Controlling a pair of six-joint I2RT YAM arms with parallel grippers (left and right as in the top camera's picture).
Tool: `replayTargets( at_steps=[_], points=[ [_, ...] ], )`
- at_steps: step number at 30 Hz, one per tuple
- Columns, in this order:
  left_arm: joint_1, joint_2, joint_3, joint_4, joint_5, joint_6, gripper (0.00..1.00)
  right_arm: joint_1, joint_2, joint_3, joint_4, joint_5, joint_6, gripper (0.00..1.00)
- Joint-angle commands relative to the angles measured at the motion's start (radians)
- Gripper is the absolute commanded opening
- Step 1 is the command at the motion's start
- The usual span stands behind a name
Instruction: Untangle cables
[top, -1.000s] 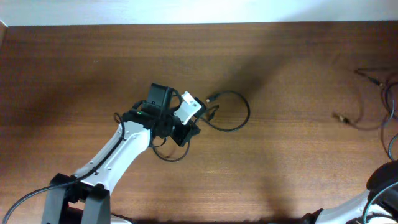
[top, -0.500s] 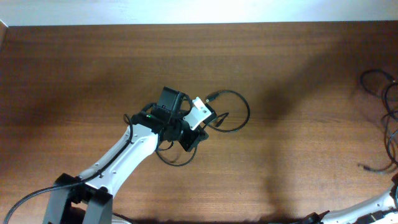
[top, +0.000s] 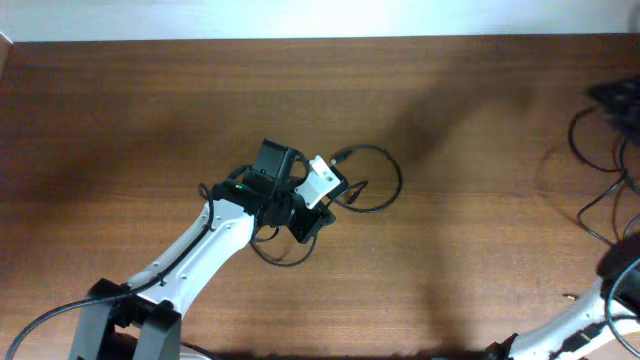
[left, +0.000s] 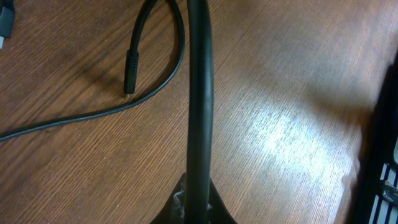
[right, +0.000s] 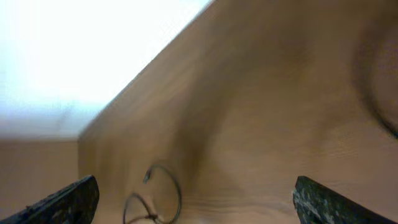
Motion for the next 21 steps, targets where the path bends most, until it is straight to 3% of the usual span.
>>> replayTargets(
  at_steps=[1,3,5,6,9,12,16,18,21],
  points=[
    [-0.001,-0.017,0.008,0.047,0.007,0.027,0.65,0.203,-0.020,0.019,-0.089,0.220,-0.145,0.99],
    [0.000,-0.017,0.010,0.085,-0.034,0.029,0.75,0.303,-0.020,0.019,-0.128,0.279,-0.170,0.99],
    [0.000,-0.017,0.010,0.077,-0.034,0.030,0.99,0.400,-0.020,0.019,-0.198,0.305,-0.236,0.99],
    [0.000,-0.017,0.013,0.080,-0.036,0.064,0.99,0.427,-0.020,0.019,-0.217,0.307,-0.251,0.99],
    [0.035,-0.027,0.148,0.049,-0.282,0.081,0.99,0.509,-0.020,0.019,-0.268,0.363,-0.253,0.99],
    [0.080,-0.071,0.364,-0.104,-0.541,0.082,0.99,0.522,-0.048,0.019,-0.329,0.380,-0.253,0.99],
    [0.140,-0.221,0.413,-0.159,-0.621,0.068,0.99,0.661,-0.098,0.019,-0.402,0.398,-0.295,0.99],
    [0.181,-0.337,0.413,-0.176,-0.655,0.032,0.99,0.831,-0.098,0.015,-0.402,0.558,-0.156,0.99],
    [0.203,-0.450,0.413,-0.200,-0.656,0.032,0.99,1.040,-0.098,0.015,-0.402,0.800,-0.132,0.99]
  ],
)
